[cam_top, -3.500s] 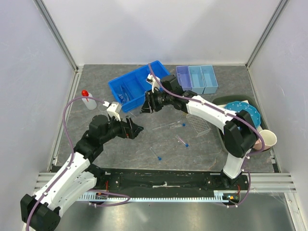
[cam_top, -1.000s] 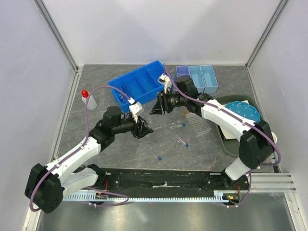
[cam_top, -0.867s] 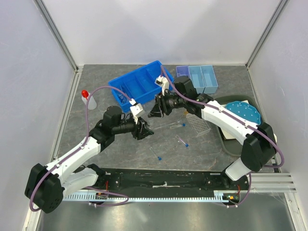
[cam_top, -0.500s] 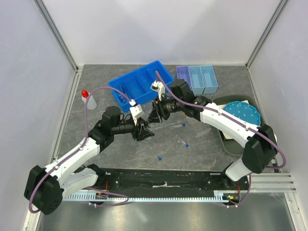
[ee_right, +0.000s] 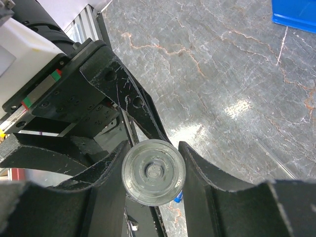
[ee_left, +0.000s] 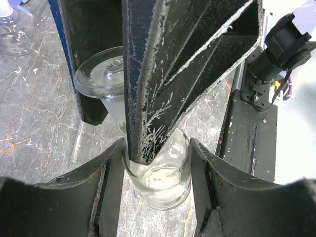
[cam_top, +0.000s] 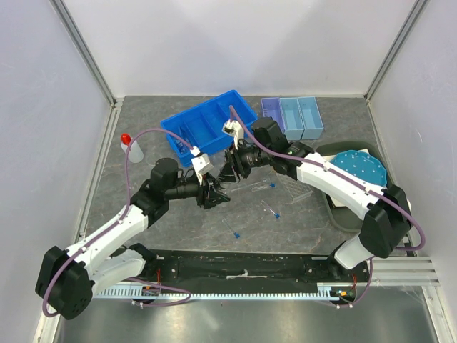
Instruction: Organize the chemistry lab equipment
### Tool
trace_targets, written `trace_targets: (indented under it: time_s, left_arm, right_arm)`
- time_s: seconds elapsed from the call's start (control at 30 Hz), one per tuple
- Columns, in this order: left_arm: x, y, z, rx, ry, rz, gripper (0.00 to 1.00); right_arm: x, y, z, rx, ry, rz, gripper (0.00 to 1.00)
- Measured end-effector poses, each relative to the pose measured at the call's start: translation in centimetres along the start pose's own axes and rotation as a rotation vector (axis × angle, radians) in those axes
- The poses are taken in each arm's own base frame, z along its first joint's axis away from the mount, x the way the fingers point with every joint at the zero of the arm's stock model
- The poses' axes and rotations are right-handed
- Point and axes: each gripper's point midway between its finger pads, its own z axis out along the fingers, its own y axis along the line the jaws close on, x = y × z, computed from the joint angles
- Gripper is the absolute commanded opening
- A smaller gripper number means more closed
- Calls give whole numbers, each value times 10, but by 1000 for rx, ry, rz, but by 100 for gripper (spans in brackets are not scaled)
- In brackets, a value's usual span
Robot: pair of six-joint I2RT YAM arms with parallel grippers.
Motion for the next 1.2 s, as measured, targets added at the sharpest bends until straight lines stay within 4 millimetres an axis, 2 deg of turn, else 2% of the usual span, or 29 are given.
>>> trace_targets:
  time_s: [0.73, 1.2]
  left_arm:
    - [-3, 3, 0, -45, -41, -47, 3]
    - [-5, 8, 5, -45, -49, -60, 2]
  right_arm:
    - [-4, 0, 0, 20, -13, -36, 18]
    - [3, -2, 0, 33, 12, -30, 19]
